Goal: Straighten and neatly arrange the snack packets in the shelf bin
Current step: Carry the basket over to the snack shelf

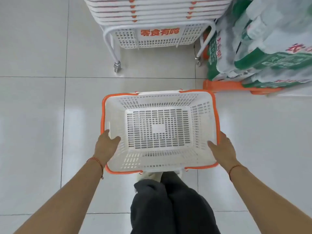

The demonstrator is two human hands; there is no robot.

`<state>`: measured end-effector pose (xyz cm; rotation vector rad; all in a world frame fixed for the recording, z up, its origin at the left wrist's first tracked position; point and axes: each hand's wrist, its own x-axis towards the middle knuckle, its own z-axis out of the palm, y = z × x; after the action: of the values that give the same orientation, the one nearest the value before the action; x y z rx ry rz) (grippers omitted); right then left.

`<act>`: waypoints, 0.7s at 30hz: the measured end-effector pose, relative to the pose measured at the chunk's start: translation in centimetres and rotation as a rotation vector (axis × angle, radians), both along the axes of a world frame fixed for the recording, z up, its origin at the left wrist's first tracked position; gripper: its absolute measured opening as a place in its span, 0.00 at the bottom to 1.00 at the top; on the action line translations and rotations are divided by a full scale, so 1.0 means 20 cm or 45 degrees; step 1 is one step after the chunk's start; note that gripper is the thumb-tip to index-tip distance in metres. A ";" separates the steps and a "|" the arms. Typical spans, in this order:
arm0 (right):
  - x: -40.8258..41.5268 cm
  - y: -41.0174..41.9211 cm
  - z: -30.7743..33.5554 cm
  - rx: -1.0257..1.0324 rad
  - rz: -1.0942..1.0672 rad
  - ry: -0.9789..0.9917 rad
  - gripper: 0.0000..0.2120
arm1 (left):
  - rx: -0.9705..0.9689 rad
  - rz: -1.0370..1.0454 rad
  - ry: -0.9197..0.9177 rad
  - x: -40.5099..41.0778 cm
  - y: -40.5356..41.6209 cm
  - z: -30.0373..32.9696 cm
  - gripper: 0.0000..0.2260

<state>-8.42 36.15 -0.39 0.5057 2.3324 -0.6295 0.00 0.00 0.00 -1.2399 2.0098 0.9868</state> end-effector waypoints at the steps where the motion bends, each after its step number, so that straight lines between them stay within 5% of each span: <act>1: -0.02 0.00 -0.07 0.025 -0.004 0.008 0.29 | -0.053 -0.017 -0.002 -0.01 0.00 -0.06 0.31; 5: -0.07 -0.01 -0.26 0.160 -0.105 -0.125 0.38 | -0.190 0.131 -0.089 -0.03 -0.01 -0.26 0.35; 10: -0.08 -0.05 -0.33 0.269 -0.331 0.093 0.29 | -0.324 0.215 -0.131 -0.03 -0.01 -0.33 0.30; 15: -0.06 -0.14 -0.12 0.196 -0.630 0.299 0.13 | -0.511 0.369 0.050 -0.02 0.10 -0.09 0.16; 21: 0.02 -0.33 0.33 -0.200 -0.370 0.131 0.12 | -0.288 0.120 0.169 -0.12 0.36 0.37 0.07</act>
<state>-8.09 29.63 6.22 0.7616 2.2988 -0.9872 -2.43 7.11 7.41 -1.4329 2.2334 0.9266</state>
